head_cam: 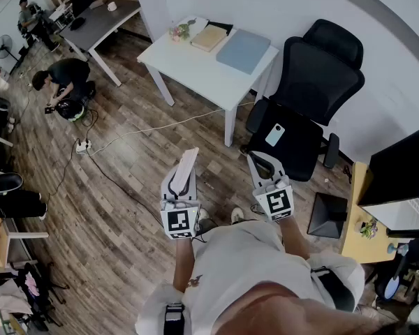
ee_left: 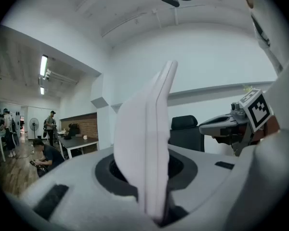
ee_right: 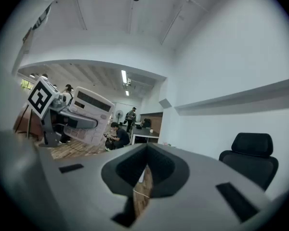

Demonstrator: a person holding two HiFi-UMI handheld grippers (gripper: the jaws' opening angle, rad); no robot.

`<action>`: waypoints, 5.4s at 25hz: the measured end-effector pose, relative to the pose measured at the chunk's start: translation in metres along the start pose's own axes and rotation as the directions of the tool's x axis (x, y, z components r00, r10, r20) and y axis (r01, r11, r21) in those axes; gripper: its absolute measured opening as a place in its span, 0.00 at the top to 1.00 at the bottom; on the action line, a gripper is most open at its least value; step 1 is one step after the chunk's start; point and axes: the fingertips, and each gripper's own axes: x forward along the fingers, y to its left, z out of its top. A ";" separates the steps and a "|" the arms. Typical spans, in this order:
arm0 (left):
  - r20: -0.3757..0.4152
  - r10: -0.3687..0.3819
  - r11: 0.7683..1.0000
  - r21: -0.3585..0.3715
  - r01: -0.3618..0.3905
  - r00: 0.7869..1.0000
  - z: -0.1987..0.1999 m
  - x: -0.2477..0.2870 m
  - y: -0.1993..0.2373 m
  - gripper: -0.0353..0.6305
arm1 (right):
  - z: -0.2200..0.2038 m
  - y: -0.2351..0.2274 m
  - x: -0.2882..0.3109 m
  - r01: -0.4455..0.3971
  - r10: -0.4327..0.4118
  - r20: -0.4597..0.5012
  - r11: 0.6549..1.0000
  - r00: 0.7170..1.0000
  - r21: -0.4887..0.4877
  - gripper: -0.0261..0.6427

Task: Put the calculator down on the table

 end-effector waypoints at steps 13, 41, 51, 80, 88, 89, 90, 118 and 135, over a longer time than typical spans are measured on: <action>0.001 0.020 0.999 0.040 -0.020 1.000 0.014 -0.004 -0.041 0.78 | 0.002 -0.025 -0.021 -0.017 0.013 0.069 0.998 0.998 0.061 0.84; -0.002 0.023 1.000 0.012 -0.023 1.000 -0.006 0.107 0.074 0.78 | -0.013 -0.046 0.130 -0.008 0.009 -0.030 1.000 1.000 0.031 0.60; 0.004 0.002 1.000 0.018 -0.002 1.000 -0.007 0.138 0.135 0.78 | -0.005 -0.036 0.196 0.013 -0.012 -0.051 1.000 0.999 0.021 0.60; -0.002 0.037 0.999 0.024 -0.037 0.999 -0.013 0.264 0.216 0.78 | -0.015 -0.097 0.336 0.020 -0.019 -0.072 1.000 0.997 0.024 0.60; -0.003 0.048 0.998 0.031 -0.048 0.999 -0.007 0.314 0.232 0.78 | -0.018 -0.129 0.381 0.010 -0.008 -0.065 0.999 0.998 0.038 0.60; -0.003 0.050 0.998 0.032 -0.050 0.999 -0.006 0.320 0.233 0.78 | -0.018 -0.134 0.386 0.008 -0.006 -0.063 0.999 0.998 0.038 0.60; -0.003 0.052 0.998 0.033 -0.052 0.999 -0.005 0.326 0.234 0.78 | -0.018 -0.138 0.391 0.005 -0.003 -0.062 0.999 0.998 0.037 0.60; -0.040 0.118 0.991 0.066 -0.115 0.992 0.002 0.448 0.272 0.78 | -0.021 -0.207 0.521 -0.098 0.100 -0.033 0.993 0.994 0.060 0.60; -0.028 -0.027 0.998 0.048 0.028 0.999 -0.007 0.524 0.355 0.78 | -0.012 -0.205 0.611 0.026 -0.021 -0.087 0.998 0.996 0.055 0.60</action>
